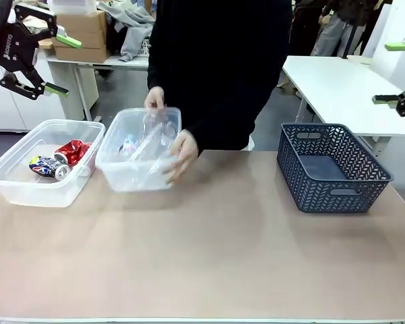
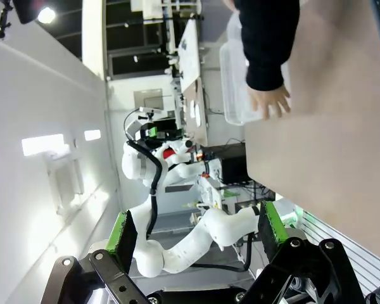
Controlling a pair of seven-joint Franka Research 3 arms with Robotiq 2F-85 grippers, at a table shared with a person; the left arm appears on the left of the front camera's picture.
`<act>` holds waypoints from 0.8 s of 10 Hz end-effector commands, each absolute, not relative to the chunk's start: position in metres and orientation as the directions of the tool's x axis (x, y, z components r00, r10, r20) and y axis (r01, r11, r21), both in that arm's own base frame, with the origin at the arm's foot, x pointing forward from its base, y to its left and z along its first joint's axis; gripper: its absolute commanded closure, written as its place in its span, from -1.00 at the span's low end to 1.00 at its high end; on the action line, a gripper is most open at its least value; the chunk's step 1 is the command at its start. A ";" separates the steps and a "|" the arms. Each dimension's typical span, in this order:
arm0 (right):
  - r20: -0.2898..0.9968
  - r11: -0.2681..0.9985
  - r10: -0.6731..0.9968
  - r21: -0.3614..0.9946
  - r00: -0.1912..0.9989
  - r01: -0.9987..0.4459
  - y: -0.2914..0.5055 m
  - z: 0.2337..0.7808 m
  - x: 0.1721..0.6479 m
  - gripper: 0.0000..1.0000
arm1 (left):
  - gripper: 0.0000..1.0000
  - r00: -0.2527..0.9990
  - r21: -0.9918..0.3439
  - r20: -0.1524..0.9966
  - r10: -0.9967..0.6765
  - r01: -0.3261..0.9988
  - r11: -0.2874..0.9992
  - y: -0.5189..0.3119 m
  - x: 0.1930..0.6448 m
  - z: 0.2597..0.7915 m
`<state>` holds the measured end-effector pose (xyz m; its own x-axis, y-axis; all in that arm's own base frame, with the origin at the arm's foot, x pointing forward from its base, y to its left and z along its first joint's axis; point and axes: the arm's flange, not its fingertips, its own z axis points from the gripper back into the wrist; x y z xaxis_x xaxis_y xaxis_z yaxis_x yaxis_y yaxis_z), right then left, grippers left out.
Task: Sort the waste into each basket.
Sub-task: Release the Organizing box you were holding.
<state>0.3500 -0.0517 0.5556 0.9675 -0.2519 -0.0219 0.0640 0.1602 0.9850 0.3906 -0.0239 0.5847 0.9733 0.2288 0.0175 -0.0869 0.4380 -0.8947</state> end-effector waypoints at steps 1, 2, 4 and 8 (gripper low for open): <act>-0.006 0.159 -0.239 0.986 0.971 0.046 -0.055 0.558 0.351 -1.00 | -1.00 0.975 -0.896 0.011 0.220 -0.088 0.436 -0.023 0.390 0.587; -0.006 0.159 -0.239 0.986 0.971 0.046 -0.055 0.558 0.351 -1.00 | -1.00 0.975 -0.896 0.011 0.220 -0.088 0.436 -0.023 0.390 0.587; -0.006 0.159 -0.239 0.986 0.971 0.046 -0.055 0.558 0.351 -1.00 | -1.00 0.975 -0.896 0.011 0.220 -0.088 0.436 -0.023 0.390 0.587; -0.006 0.159 -0.239 0.986 0.971 0.046 -0.055 0.558 0.351 -1.00 | -1.00 0.975 -0.896 0.011 0.220 -0.088 0.436 -0.023 0.390 0.587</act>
<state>0.3499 -0.0516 0.5555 0.9678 -0.2507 -0.0216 0.0634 0.1600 0.9851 0.3904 -0.0242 0.5847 0.9738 0.2268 0.0164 -0.0869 0.4377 -0.8949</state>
